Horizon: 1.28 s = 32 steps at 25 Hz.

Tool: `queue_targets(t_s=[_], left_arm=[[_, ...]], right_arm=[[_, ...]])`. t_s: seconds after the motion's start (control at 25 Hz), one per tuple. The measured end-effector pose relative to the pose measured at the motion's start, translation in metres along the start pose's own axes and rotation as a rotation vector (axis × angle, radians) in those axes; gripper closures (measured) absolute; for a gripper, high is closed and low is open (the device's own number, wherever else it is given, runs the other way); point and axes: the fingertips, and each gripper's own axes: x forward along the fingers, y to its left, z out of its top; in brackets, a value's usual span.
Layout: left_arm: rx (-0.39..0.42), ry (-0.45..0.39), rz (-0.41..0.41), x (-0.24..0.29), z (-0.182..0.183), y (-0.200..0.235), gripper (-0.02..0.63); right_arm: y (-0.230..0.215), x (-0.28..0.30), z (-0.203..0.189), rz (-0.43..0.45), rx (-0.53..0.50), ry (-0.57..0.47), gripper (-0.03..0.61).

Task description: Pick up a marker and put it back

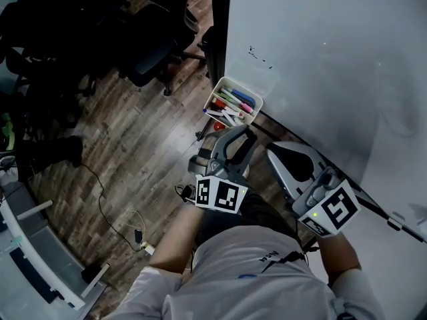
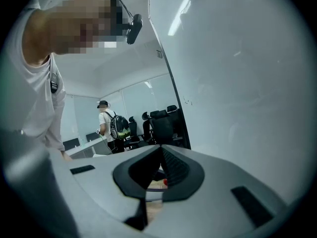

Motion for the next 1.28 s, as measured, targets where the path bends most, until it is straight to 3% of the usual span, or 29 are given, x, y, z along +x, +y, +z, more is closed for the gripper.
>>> queue_targets(t_s=[0.4,0.64,0.84,1.2,1.28], left_arm=[[-0.053,-0.026,0.017,0.003,0.001,0.009,0.529],[-0.131,-0.052,0.035,-0.007,0.017,0.021,0.529],[-0.205,-0.096,0.058,-0.025,0.045,0.039,0.529],[-0.189,-0.167,0.076,-0.059,0.108,0.058,0.529],[-0.231,-0.174,0.085,-0.070,0.120,0.063,0.529]], right_arm=[[-0.005,-0.009,0.001,-0.032,-0.006,-0.004,0.565],[-0.003,-0.013,0.009,-0.032,-0.017,-0.026,0.565],[0.001,-0.017,0.026,-0.023,-0.027,-0.061,0.565],[0.010,-0.026,0.052,0.003,-0.062,-0.116,0.565],[0.015,-0.026,0.062,0.012,-0.075,-0.130,0.565]])
